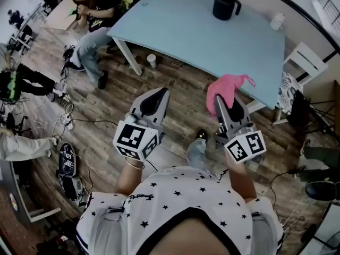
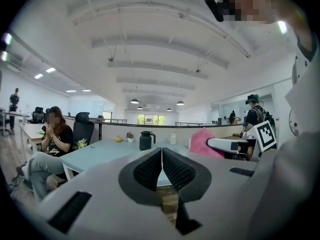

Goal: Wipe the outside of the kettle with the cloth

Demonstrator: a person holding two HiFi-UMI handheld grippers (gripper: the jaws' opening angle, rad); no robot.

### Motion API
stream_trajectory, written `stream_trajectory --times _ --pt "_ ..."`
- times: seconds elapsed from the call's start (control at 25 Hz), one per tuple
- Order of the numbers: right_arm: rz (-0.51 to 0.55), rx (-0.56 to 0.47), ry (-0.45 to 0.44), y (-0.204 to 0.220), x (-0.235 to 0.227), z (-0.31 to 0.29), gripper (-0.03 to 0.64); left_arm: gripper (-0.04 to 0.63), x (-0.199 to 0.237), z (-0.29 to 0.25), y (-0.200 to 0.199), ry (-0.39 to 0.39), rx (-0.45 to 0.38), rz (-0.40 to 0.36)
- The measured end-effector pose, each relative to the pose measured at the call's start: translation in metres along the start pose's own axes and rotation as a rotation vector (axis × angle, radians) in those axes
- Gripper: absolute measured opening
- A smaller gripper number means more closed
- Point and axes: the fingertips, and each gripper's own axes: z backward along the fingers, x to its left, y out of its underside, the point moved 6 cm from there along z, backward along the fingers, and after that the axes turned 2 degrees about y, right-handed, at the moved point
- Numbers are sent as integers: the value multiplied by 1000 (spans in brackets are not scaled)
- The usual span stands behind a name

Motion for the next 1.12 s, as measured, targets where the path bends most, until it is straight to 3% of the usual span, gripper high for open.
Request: stream_trajectory --times 0.68,1.12 --pt "-47 -21 -43 -38 -129 -56 138 29 -6 -129 -41 -48 20 -46" --pt "-43 23 -66 -37 -154 -97 141 29 23 -154 -34 -102 38 -3"
